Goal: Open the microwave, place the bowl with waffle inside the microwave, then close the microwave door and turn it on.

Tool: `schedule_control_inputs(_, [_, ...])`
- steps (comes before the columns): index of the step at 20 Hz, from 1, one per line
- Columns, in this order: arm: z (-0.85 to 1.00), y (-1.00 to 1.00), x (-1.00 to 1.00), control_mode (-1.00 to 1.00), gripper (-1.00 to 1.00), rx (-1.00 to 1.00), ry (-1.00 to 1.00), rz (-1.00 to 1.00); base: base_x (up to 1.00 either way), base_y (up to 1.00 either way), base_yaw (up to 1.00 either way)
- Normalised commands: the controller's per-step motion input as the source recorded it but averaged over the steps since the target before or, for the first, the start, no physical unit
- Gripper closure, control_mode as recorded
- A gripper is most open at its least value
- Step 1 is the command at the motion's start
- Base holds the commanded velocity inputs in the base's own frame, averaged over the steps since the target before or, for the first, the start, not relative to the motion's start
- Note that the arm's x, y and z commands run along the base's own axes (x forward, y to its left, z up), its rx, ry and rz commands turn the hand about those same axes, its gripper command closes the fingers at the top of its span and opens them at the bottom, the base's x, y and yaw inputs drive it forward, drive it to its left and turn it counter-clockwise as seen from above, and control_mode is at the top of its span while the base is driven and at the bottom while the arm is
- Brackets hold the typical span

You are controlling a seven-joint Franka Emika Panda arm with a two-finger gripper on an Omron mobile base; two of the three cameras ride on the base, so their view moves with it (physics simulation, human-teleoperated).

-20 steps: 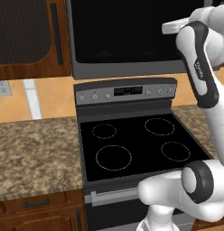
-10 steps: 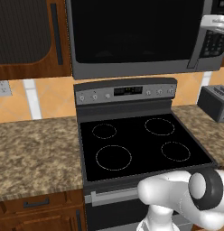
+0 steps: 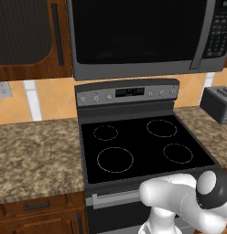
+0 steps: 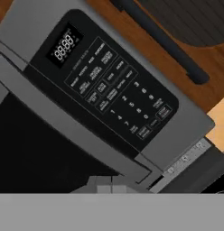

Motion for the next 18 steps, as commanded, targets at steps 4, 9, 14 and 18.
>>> schedule_control_inputs(4, [-0.58,0.03,0.03,-1.00,1.00,0.20,-0.01,-0.15,0.00,0.00,0.00])
schedule_control_inputs(9, [-0.03,0.00,0.08,-1.00,1.00,0.00,0.00,0.00,0.00,0.00,0.00])
schedule_control_inputs(14, [-0.12,0.00,0.60,-1.00,1.00,0.03,0.00,0.00,0.00,0.00,0.00])
schedule_control_inputs(18, [-0.03,0.00,0.62,-1.00,1.00,0.08,0.00,0.00,0.00,0.00,0.00])
